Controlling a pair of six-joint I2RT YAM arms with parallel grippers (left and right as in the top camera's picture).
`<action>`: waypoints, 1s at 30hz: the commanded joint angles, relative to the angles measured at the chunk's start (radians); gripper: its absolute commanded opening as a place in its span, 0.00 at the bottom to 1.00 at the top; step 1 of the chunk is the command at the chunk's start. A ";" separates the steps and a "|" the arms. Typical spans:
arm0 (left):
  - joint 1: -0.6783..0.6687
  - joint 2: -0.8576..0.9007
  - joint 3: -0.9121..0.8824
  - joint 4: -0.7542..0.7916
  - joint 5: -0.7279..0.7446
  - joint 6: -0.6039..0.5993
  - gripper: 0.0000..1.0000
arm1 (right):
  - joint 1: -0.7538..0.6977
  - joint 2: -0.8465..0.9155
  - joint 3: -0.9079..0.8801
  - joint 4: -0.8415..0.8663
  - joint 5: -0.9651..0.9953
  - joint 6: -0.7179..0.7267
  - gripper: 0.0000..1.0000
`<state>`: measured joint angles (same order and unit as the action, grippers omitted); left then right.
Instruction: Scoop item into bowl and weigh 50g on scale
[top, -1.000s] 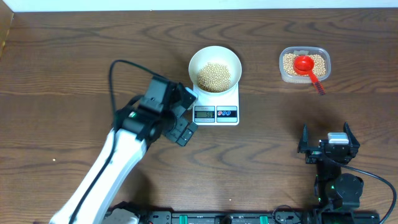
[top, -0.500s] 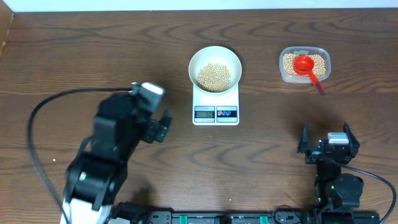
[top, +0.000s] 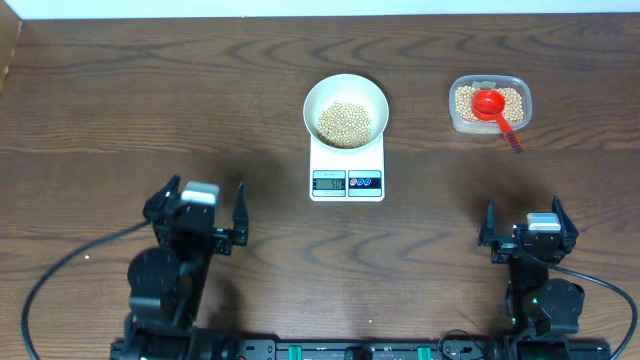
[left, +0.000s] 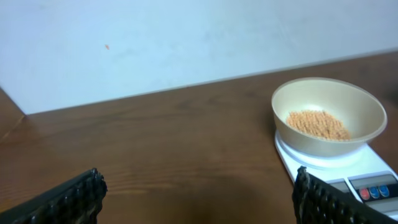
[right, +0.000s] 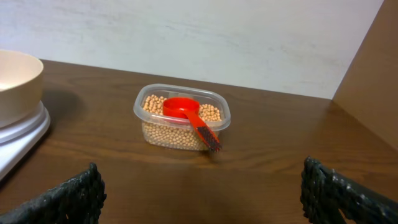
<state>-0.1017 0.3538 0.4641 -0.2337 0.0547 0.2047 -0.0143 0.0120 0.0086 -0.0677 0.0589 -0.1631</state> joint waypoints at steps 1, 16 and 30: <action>0.035 -0.089 -0.076 0.028 0.016 -0.046 0.98 | 0.009 -0.006 -0.003 -0.003 -0.006 -0.006 0.99; 0.159 -0.346 -0.265 0.038 0.011 -0.042 0.98 | 0.009 -0.006 -0.003 -0.003 -0.006 -0.006 0.99; 0.159 -0.352 -0.437 0.306 0.011 -0.042 0.98 | 0.009 -0.006 -0.003 -0.003 -0.006 -0.006 0.99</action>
<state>0.0517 0.0101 0.0479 0.0467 0.0582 0.1757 -0.0143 0.0120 0.0086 -0.0677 0.0589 -0.1631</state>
